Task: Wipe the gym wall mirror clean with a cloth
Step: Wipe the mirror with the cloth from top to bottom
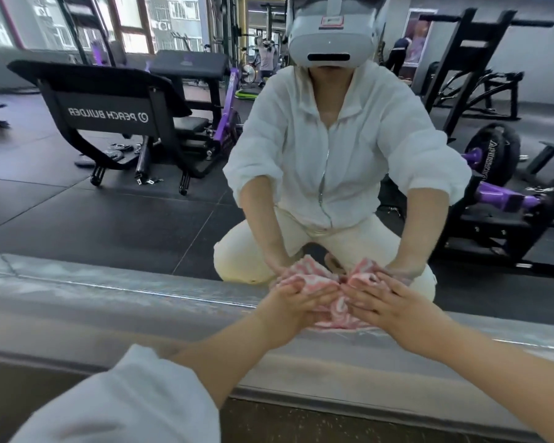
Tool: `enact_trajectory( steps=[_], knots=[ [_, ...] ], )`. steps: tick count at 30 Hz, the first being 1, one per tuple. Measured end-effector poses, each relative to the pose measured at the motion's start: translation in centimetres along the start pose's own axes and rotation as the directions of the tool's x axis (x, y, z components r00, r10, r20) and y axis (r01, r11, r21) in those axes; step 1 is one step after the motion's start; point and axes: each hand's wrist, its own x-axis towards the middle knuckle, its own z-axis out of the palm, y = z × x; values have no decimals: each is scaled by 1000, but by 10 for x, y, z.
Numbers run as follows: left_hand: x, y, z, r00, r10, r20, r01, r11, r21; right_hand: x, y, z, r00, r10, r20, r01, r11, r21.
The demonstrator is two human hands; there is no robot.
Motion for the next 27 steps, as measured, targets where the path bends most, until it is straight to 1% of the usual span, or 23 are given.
enact_trajectory(
  steps=[1,3,5,8,10,12,14,15,16,17,18,19,21,22,24,26,27],
  knots=[
    [6,5,2,1000,12,-5,-12,1000,-12,-11,-1,3,1000,10,30,-10,1000,20],
    [8,7,1,1000,14,-16,-13,999,51,-20,-2,4,998,22,54,-24,999,39],
    [-4,1,3,999,31,-5,-30,993,110,-8,-7,0,1000,22,-6,-22,997,72],
    [-36,-20,10,999,44,-8,-43,994,96,33,-21,-8,992,6,-125,8,994,107],
    [-64,-35,21,1000,7,-8,-7,999,46,65,-33,-13,985,-4,-171,23,994,109],
    [-89,-46,20,998,-61,28,61,998,-17,94,-43,-20,986,-18,-163,32,996,80],
    [-106,-54,20,988,-133,82,132,991,17,114,-45,-28,990,-25,-141,22,1000,-17],
    [-114,-57,21,974,-154,165,147,988,52,121,-43,-32,989,-12,-148,7,999,-33],
    [-120,-62,14,962,-200,187,194,980,50,127,-40,-36,982,11,-190,-16,1000,-23],
    [-122,-69,10,962,-244,125,240,970,42,131,-34,-40,966,47,-252,-47,999,9],
    [-120,-76,3,957,-290,13,290,957,13,135,-24,-44,945,90,-314,-87,996,23],
    [-117,-84,-4,940,-327,-94,327,945,-15,137,-11,-52,926,144,-350,-140,989,38],
    [-106,-103,-22,886,-400,-236,396,916,-65,138,19,-74,863,259,-434,-260,964,58],
    [-95,-117,-37,854,-417,-310,415,907,-79,139,40,-89,820,305,-484,-314,947,65],
    [-70,-141,-74,772,-450,-449,452,885,-111,141,75,-117,712,425,-559,-441,890,116],
    [-44,-164,-109,675,-530,-514,516,837,-185,138,111,-140,597,551,-584,-566,804,180],
    [-33,-171,-124,627,-580,-521,548,803,-235,136,124,-148,551,607,-573,-620,757,206]
  ],
)
